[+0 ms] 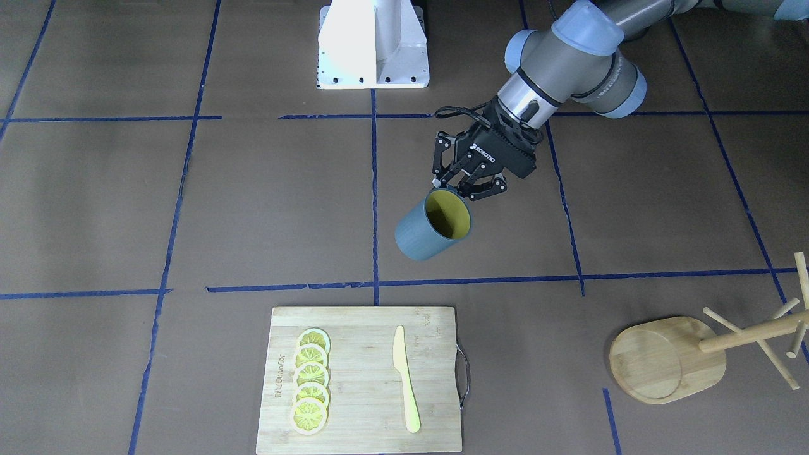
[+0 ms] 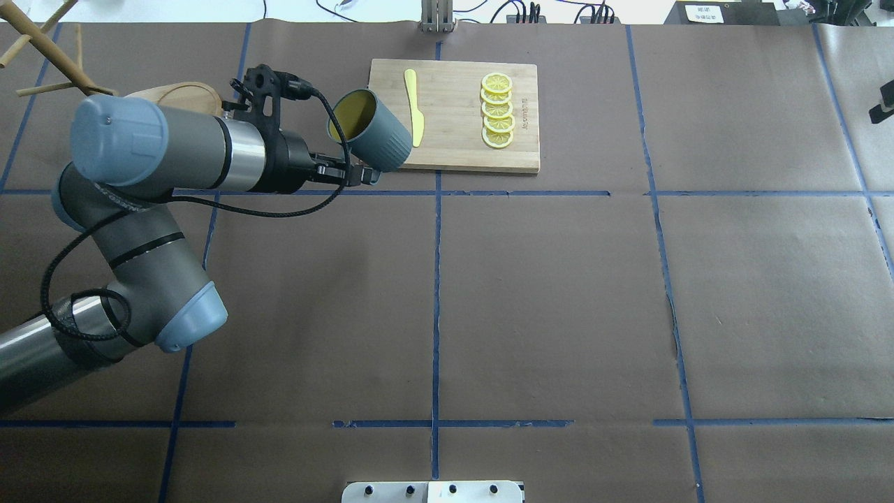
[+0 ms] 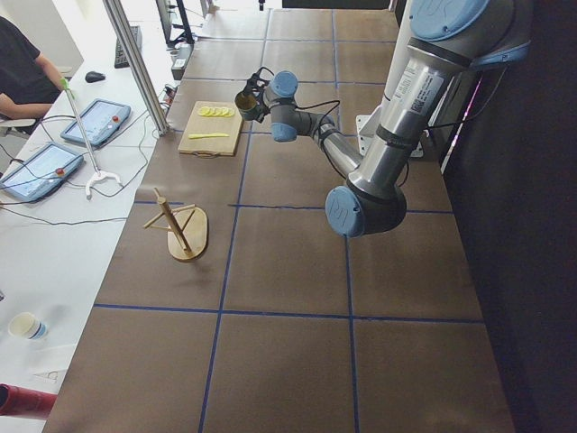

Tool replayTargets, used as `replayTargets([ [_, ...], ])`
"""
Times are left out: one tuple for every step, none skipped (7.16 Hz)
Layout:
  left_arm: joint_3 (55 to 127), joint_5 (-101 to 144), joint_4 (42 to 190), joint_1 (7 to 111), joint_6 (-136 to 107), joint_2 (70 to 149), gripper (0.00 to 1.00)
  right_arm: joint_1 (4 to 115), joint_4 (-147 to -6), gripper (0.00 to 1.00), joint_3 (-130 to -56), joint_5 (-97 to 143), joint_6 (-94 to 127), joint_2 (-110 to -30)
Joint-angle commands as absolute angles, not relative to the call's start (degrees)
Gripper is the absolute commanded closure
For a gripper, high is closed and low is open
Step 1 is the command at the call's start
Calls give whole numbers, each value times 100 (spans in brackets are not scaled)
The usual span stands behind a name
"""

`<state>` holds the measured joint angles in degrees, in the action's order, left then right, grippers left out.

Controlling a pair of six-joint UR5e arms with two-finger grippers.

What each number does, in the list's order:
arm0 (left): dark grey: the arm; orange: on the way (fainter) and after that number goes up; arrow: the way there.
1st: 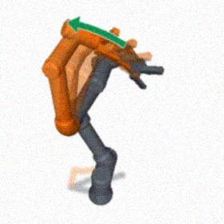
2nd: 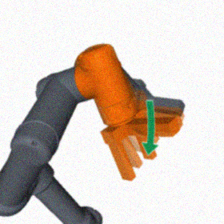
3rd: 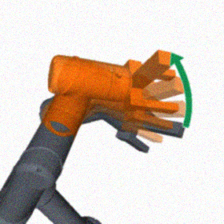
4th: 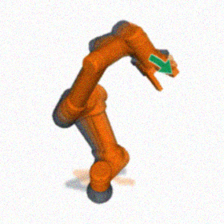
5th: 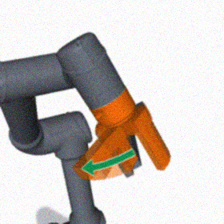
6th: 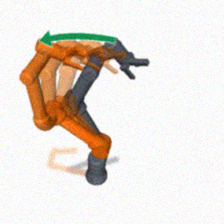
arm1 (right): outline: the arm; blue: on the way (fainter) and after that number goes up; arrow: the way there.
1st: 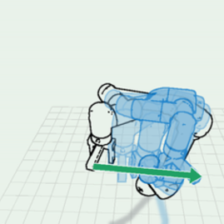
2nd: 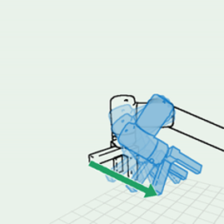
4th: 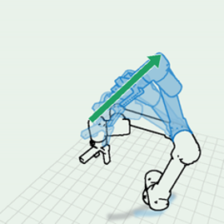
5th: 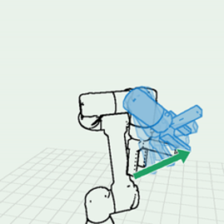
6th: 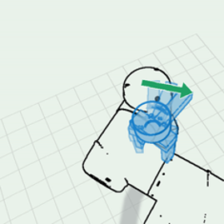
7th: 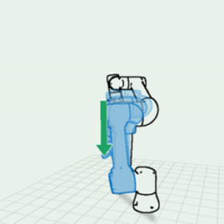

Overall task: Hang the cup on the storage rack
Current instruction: 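Lift the teal mug and carry it toward the wooden rack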

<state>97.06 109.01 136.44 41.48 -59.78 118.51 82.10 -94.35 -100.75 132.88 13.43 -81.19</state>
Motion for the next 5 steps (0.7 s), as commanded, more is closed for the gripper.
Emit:
replayTargets([
  [9642, 10872, 13711, 4603, -7505, 11848, 100, 8594, -9439, 0, -10072, 13289, -92, -8551],
  [9450, 10872, 14033, 4866, -8550, 11856, 100, 8648, -9448, 0, -10194, 13298, -97, -8604],
  [9126, 10872, 14576, 5034, -9030, 11848, 100, 8648, -9431, 0, -10361, 13289, -44, -8648],
  [8627, 10872, 15451, 5158, -9714, 11848, 100, 8640, -9422, 0, -10441, 13272, 0, -8640],
  [8309, 10872, 16147, 5290, -10338, 11848, 100, 8640, -9422, 0, -10589, 13202, 209, -8640],
])
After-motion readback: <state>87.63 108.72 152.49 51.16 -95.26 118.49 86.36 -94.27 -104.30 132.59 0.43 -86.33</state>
